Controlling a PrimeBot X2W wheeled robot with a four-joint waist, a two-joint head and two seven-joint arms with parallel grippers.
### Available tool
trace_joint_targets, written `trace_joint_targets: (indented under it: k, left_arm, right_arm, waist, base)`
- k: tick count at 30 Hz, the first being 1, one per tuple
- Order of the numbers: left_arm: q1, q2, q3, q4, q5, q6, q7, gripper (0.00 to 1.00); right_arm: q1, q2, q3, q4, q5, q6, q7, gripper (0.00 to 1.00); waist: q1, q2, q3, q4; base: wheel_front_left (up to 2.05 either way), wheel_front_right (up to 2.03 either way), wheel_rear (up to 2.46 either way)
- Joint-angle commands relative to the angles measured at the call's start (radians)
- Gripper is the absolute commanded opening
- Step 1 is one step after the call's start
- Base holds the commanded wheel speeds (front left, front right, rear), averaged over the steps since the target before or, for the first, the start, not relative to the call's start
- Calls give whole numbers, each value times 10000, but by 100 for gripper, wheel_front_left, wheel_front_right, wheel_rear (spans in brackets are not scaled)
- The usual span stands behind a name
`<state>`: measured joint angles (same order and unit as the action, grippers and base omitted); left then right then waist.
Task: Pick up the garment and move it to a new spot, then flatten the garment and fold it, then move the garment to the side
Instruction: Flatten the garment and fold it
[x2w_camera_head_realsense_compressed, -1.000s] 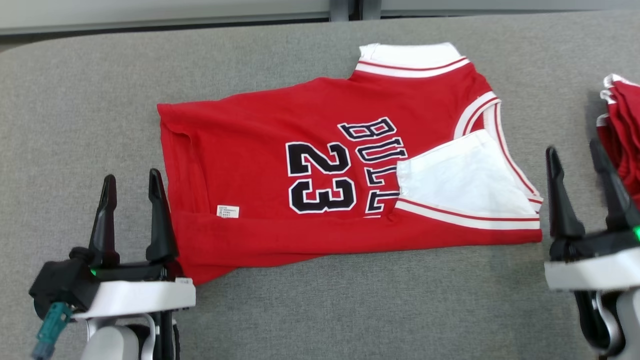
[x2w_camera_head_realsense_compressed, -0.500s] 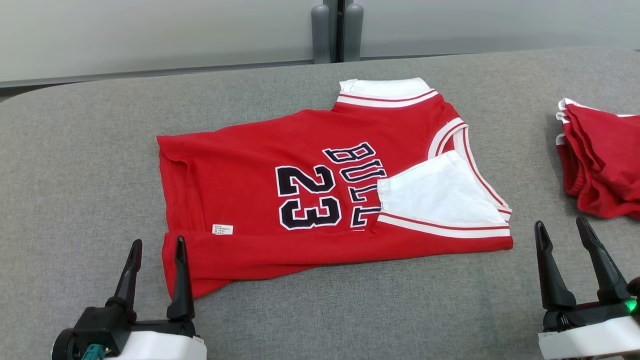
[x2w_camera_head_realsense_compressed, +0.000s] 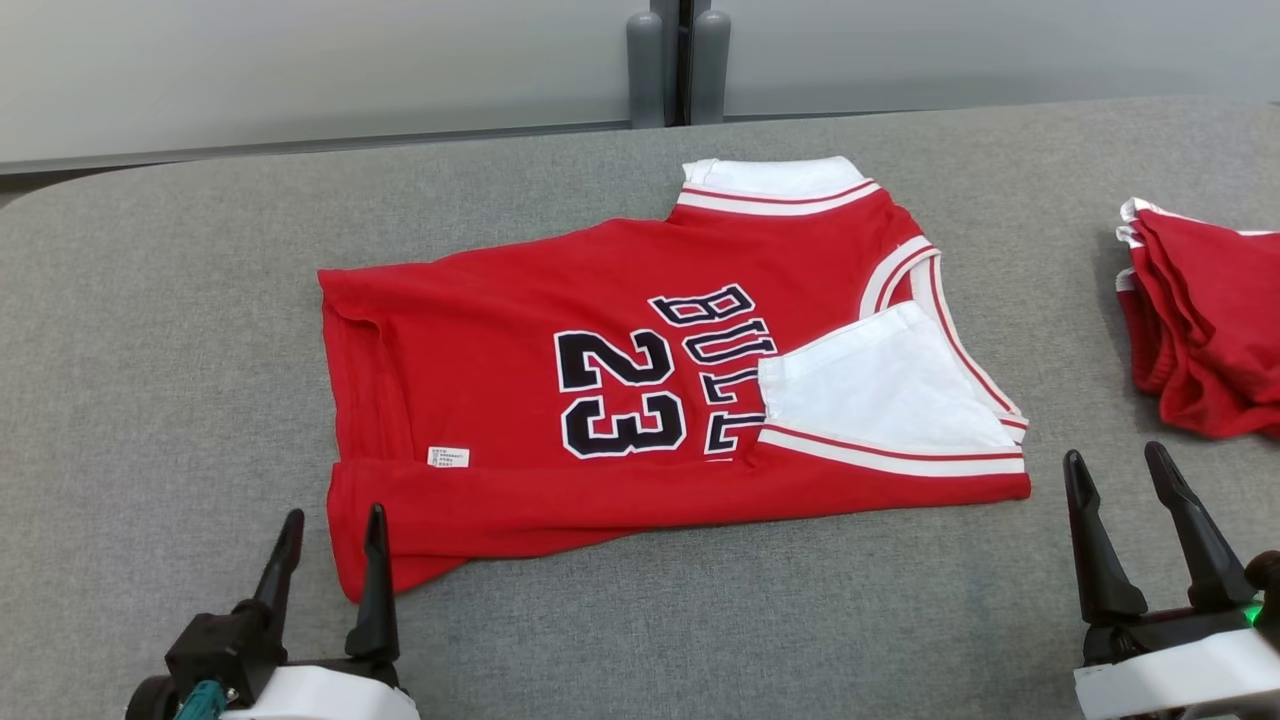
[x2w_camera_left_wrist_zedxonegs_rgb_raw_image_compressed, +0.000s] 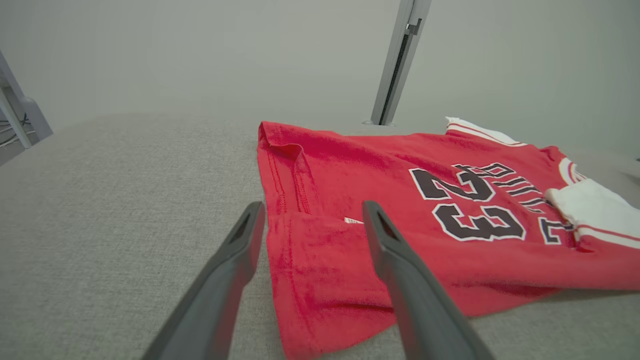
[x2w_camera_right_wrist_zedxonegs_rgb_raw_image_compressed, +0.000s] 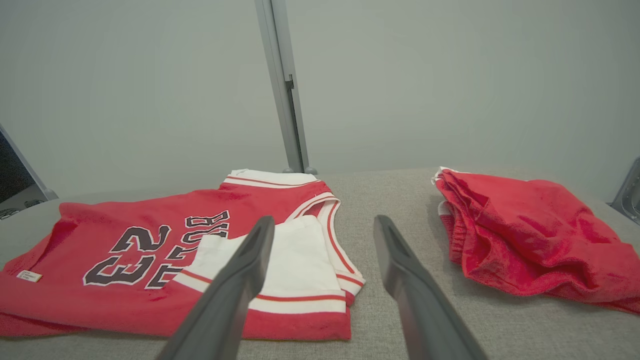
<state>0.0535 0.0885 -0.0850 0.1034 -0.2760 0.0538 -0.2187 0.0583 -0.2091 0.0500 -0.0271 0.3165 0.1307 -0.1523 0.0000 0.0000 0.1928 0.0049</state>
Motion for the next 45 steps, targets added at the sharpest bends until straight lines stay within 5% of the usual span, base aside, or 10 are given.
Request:
trace_joint_targets:
  k: [1,16,18,19,20,21,22,28,34,45]
  left_arm:
    - [-110,35,-34,126,-85,-57,59,100]
    - [-1032,-239,-337,2496,-1497,-717,359,100]
    - [-1157,-257,-356,2777,-1720,-840,320,36]
    - [-1157,-257,-356,2777,-1720,-840,320,36]
    - [-1221,-261,-424,2945,-1687,-879,246,0]
    - [-1221,-261,-424,2945,-1687,-879,246,0]
    - [-1260,-221,-467,2960,-1583,-869,168,0]
    - [-1304,320,-346,2264,-1097,-816,-271,0]
    - [-830,934,-355,1290,-1042,-818,434,0]
    - [643,1631,-176,-491,-1559,-578,2463,0]
  right_arm:
    - [-118,-73,12,139,70,0,54,100]
    - [-2007,-345,873,3868,1238,0,-84,100]
    - [-2221,-374,1138,4253,1455,0,26,100]
    - [-2221,-374,1138,4253,1455,0,26,100]
    - [-2408,-352,1352,4467,1695,0,-58,18]
    - [-2408,-352,1352,4467,1695,0,-58,18]
    - [-2488,-377,1455,4537,1782,0,-85,0]
    - [-2689,-694,1415,4110,2349,-3,-593,0]
    - [-1851,-865,1092,3220,2500,-11,-537,0]
    - [641,42,362,1510,2214,-12,250,0]
  waist:
    - [0,0,55,22]
    - [0,0,1184,504]
    - [0,0,1227,528]
    - [0,0,1227,528]
    - [0,0,1238,535]
    - [0,0,1238,535]
    - [0,0,1250,536]
    - [0,0,1263,632]
    - [0,0,1072,674]
    - [0,0,578,366]
  base:
    - [0,0,0]
    - [0,0,0]
    - [0,0,0]
    - [0,0,0]
    - [0,0,0]
    - [0,0,0]
    - [0,0,0]
    - [0,0,0]
    - [0,0,0]
    - [0,0,0]
